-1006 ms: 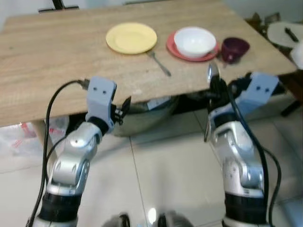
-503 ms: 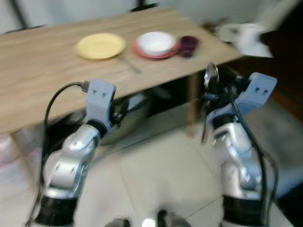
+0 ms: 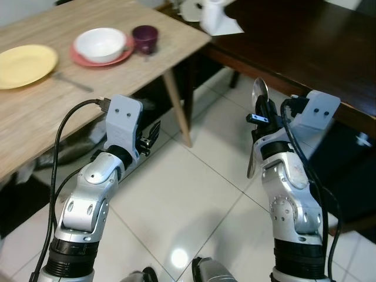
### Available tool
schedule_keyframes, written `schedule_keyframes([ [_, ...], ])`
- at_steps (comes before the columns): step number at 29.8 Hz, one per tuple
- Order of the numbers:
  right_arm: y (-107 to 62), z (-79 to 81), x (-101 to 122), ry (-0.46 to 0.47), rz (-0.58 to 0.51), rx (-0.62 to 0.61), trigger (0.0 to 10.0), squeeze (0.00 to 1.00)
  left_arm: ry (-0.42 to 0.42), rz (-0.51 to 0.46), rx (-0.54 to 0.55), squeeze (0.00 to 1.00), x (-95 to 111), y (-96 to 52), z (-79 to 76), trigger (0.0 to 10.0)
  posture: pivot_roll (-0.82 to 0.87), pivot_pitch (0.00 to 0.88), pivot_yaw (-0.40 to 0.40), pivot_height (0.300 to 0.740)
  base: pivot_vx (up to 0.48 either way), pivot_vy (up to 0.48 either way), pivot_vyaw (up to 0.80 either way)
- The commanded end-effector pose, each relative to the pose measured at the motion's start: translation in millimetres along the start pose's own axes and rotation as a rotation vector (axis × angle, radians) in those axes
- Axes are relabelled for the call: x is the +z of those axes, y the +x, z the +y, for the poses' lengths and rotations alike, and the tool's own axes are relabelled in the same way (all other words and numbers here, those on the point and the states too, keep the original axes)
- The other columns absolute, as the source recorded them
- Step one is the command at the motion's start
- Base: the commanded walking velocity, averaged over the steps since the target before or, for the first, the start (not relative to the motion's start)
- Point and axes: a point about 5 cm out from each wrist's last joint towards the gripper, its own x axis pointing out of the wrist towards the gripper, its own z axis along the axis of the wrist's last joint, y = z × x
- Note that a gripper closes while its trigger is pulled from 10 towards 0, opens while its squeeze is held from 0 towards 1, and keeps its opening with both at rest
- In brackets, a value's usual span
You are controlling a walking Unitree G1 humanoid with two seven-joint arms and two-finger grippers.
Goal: Setting the table
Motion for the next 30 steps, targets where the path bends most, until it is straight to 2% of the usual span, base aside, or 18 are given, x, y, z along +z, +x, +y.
schedule_keyframes([
  [1,-1.3,0.1,-0.7,0.010,0.006,-0.005,10.0,0.00,-0.009,0.005,-0.007,0.00,-2.3,-2.3,-0.7,10.0,-0.10,0.119,0.054,0.740,0.000,0.000,-0.80],
  [17,0.5,-0.2,1.6,0.005,-0.001,0.000,10.0,0.00,-0.019,0.001,0.004,0.00,-2.1,-1.6,1.4,10.0,-0.10,0.114,0.053,0.740,0.000,0.000,-0.80],
  [30,0.9,1.0,1.8,0.004,-0.002,0.011,10.0,0.00,-0.062,-0.028,0.009,0.00,1.1,-0.6,1.6,10.0,-0.10,0.107,0.050,0.740,0.000,0.000,-0.80],
])
